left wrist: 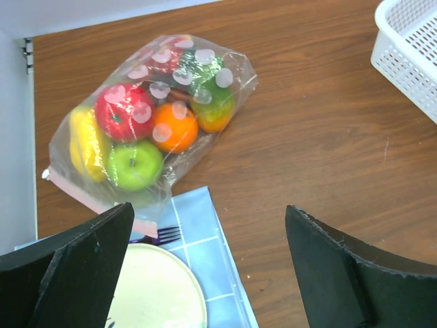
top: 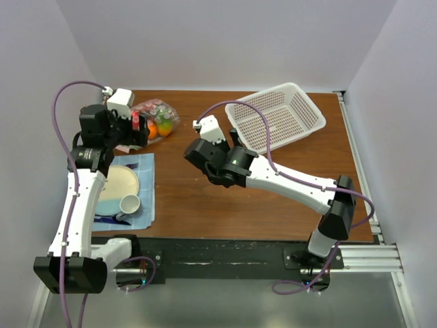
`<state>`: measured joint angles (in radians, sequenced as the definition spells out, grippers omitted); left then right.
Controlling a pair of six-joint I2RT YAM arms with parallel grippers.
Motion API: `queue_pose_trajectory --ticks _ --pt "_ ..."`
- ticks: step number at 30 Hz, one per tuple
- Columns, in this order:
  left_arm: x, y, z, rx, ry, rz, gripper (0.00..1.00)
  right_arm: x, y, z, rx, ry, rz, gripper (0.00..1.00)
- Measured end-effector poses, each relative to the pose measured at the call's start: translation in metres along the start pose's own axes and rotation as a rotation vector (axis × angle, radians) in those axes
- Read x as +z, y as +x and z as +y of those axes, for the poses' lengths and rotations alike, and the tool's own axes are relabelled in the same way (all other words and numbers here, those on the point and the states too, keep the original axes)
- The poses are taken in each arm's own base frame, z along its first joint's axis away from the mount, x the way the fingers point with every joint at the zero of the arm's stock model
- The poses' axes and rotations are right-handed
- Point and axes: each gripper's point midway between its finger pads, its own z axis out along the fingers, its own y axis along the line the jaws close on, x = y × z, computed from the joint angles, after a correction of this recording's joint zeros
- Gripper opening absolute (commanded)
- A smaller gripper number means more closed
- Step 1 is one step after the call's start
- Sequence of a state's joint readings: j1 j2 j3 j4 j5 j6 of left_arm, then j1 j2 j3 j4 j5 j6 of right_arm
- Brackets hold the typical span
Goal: Open the zip-top bag and remove the fake food
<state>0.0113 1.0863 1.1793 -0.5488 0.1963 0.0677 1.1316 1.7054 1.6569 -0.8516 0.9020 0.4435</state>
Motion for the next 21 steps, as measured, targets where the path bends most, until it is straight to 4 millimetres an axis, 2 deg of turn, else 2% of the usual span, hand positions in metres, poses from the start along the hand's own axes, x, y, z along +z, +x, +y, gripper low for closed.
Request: queue_pose_trajectory --ticks 5,8,9,13,14,16,17,20,21 --pt "0.005 -0.001 0.017 -0.024 -0.049 -0.009 1.0 0.008 -0.012 -0.011 0.005 0.007 -0.019 0.99" --pt "0.022 0.01 0.04 -0.075 -0.098 0.031 1.0 0.035 -0.025 -0.035 0.129 -0.009 0.0 0.99" --pt "0.028 0.015 0.047 -0.085 -0.113 0.047 1.0 0.051 -0.031 -0.052 0.204 -0.002 0.007 0.98" --pt "0.049 0.037 0.064 -0.111 -0.153 0.113 1.0 0.116 -0.044 -0.147 0.419 0.176 0.007 0.93" --pt "0.05 0.041 0.07 -0.119 -0.162 0.12 1.0 0.125 -0.047 -0.158 0.436 0.206 0.0 0.91" --pt "0.05 0.045 0.088 -0.146 -0.191 0.119 1.0 0.142 -0.058 -0.158 0.443 0.229 -0.03 0.85" --pt "0.049 0.047 0.102 -0.165 -0.214 0.115 1.0 0.148 -0.064 -0.15 0.439 0.222 -0.046 0.82" --pt "0.049 0.065 0.143 -0.227 -0.289 0.139 1.0 0.168 -0.074 -0.124 0.423 0.192 -0.075 0.65" --pt "0.05 0.074 0.152 -0.244 -0.306 0.157 1.0 0.175 -0.074 -0.116 0.42 0.183 -0.078 0.45"
